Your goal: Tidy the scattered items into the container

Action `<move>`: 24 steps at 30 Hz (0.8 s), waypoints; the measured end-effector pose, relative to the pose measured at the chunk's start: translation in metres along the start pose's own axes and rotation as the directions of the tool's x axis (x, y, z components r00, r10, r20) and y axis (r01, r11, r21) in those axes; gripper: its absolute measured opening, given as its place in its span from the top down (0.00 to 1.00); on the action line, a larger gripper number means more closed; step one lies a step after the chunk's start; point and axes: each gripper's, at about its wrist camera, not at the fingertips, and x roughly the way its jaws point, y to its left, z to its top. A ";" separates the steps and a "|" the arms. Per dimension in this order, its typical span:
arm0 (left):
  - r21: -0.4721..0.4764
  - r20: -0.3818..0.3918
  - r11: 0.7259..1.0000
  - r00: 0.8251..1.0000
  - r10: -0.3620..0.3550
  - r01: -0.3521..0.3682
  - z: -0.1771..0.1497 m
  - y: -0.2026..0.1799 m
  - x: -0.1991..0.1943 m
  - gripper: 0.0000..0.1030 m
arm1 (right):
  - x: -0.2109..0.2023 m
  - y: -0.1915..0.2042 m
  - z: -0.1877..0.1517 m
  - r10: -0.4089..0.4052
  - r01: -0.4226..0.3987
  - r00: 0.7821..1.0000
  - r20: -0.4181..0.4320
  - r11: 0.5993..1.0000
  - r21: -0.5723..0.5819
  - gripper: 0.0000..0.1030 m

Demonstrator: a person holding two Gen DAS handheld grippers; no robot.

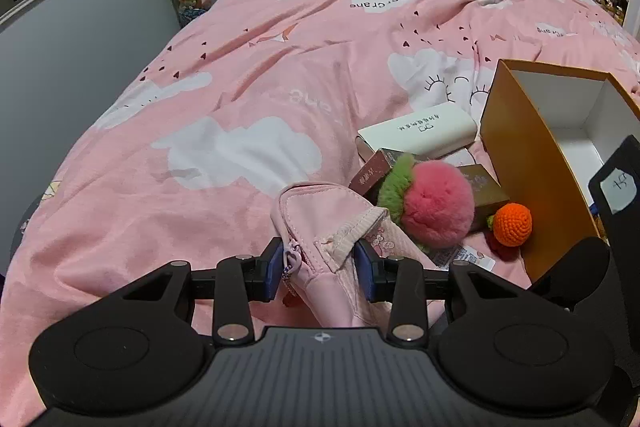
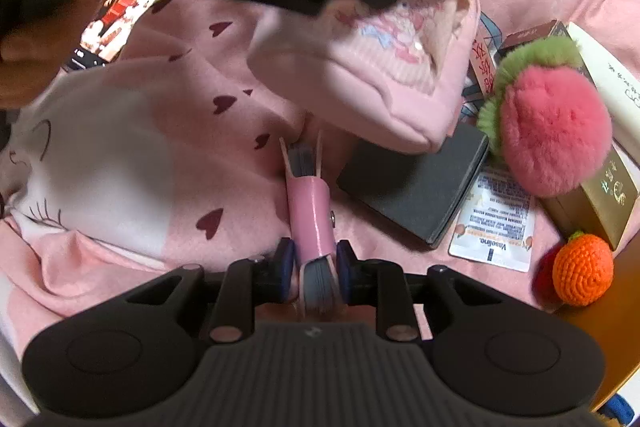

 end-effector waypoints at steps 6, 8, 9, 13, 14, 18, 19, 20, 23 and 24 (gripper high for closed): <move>-0.029 0.040 1.000 0.999 -0.002 0.003 -0.001 0.003 -0.008 0.58 | -0.028 0.000 -0.015 -0.025 0.023 0.997 0.068 0.999 0.036 0.80; -0.040 0.067 0.999 0.998 -0.001 0.004 0.000 0.004 -0.011 0.58 | -0.044 -0.003 -0.021 -0.043 0.036 0.994 0.104 0.997 0.070 0.80; -0.046 0.083 0.999 0.997 -0.002 0.006 0.001 0.004 -0.013 0.58 | -0.052 -0.006 -0.024 -0.047 0.036 0.991 0.121 0.995 0.091 0.80; -0.067 0.130 0.998 0.991 0.020 -0.012 0.006 0.004 -0.018 0.58 | -0.075 -0.018 -0.018 -0.107 0.078 0.978 0.180 0.984 0.162 0.80; -0.073 0.137 0.997 0.990 0.024 -0.014 0.007 0.005 -0.019 0.58 | -0.078 -0.023 -0.014 -0.131 0.096 0.973 0.189 0.978 0.182 0.80; -0.072 0.163 0.997 0.986 0.045 -0.033 0.009 -0.001 -0.016 0.58 | -0.102 -0.048 -0.015 -0.212 0.140 0.947 0.242 0.949 0.282 0.80; -0.060 0.175 0.997 0.983 0.055 -0.045 0.009 -0.006 -0.015 0.58 | -0.107 -0.053 -0.013 -0.226 0.143 0.940 0.255 0.941 0.308 0.80; -0.044 0.185 0.998 0.981 0.059 -0.051 0.008 -0.011 -0.013 0.58 | -0.110 -0.057 -0.012 -0.237 0.144 0.934 0.266 0.934 0.327 0.80; -0.015 0.209 0.999 0.977 0.039 -0.037 0.005 -0.026 -0.010 0.58 | -0.117 -0.064 -0.005 -0.277 0.171 0.923 0.267 0.917 0.360 0.80; -0.003 0.210 0.999 0.977 0.036 -0.036 0.004 -0.030 -0.008 0.58 | -0.119 -0.062 -0.004 -0.286 0.180 0.922 0.260 0.913 0.365 0.80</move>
